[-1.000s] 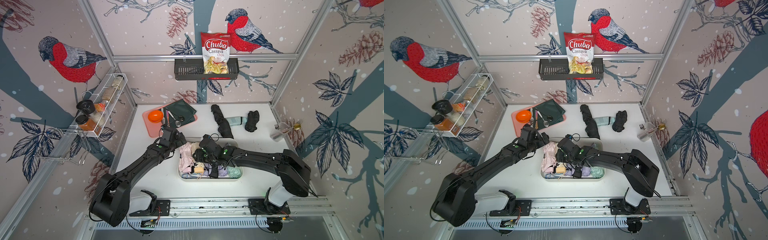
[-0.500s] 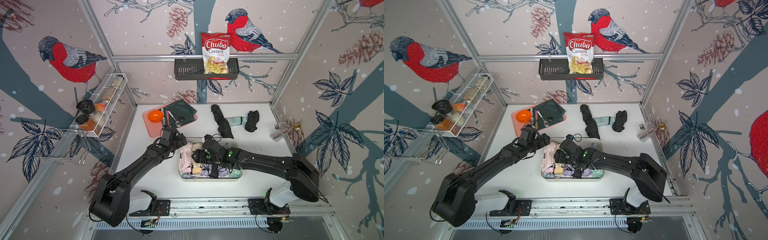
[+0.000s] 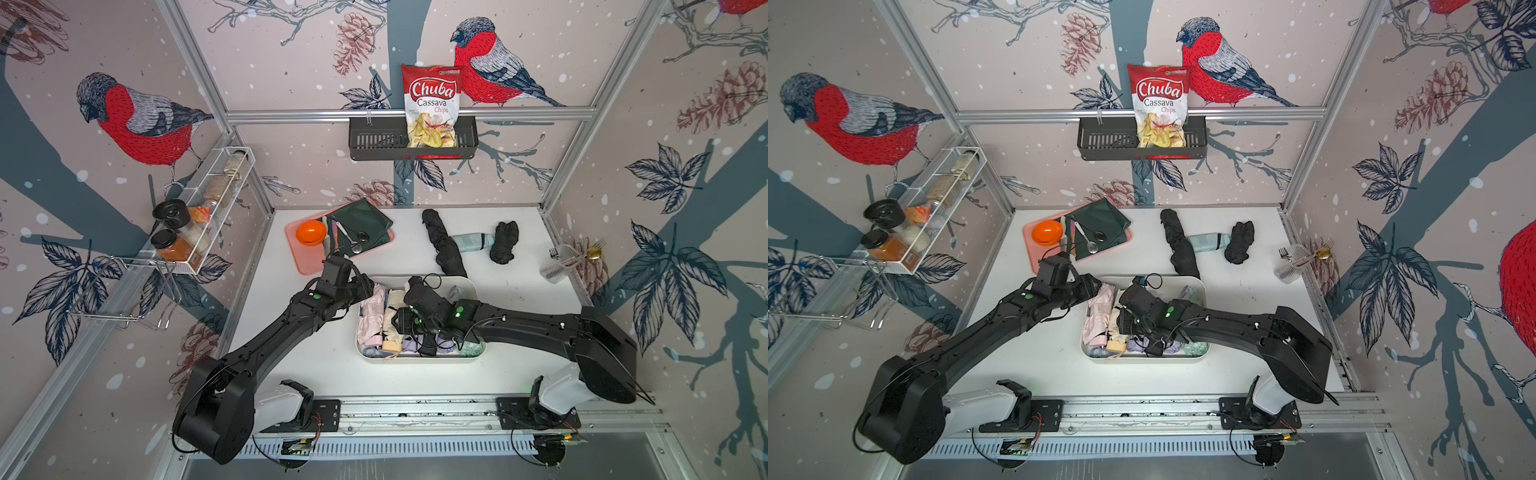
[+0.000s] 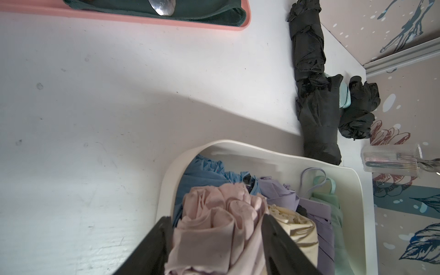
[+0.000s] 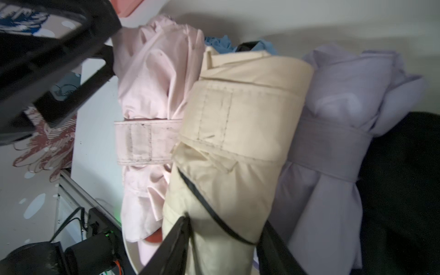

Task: Put the umbrella into the storage box
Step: Place the umbrella in the storage box, then pick up the umbrella from the center of the board.

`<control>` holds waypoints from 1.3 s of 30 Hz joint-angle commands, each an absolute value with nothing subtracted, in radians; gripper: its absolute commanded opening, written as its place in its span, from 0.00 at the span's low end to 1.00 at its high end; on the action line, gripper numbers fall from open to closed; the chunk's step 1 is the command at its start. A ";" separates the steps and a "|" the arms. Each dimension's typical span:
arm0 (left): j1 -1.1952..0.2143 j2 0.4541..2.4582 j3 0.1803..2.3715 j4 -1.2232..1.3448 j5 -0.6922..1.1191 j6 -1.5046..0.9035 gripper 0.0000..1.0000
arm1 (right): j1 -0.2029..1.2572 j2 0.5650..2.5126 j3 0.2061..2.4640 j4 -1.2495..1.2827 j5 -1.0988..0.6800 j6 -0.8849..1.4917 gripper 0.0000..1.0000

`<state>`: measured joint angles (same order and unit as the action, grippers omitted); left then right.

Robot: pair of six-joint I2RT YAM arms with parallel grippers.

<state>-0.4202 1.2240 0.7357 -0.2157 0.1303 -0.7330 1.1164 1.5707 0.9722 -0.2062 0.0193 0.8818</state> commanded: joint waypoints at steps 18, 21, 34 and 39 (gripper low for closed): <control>-0.426 1.215 0.744 -0.229 0.146 -0.710 0.57 | 1.118 1.583 1.135 -0.412 0.129 0.693 0.73; -0.426 1.195 0.743 -0.251 0.115 -0.709 0.62 | 1.103 1.547 1.166 -0.459 0.170 0.675 0.78; -0.426 1.146 0.736 -0.202 0.018 -0.731 0.98 | 0.683 1.442 1.224 -0.366 0.150 0.373 0.85; -0.426 1.163 0.735 -0.164 -0.023 -0.735 0.99 | 0.504 1.560 1.270 -0.290 0.071 0.265 0.85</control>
<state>-0.4259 1.1561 0.7353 -0.2157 0.0204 -0.7330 0.5522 1.5116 1.2484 -0.3630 0.1356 0.3717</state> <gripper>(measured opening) 0.986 0.852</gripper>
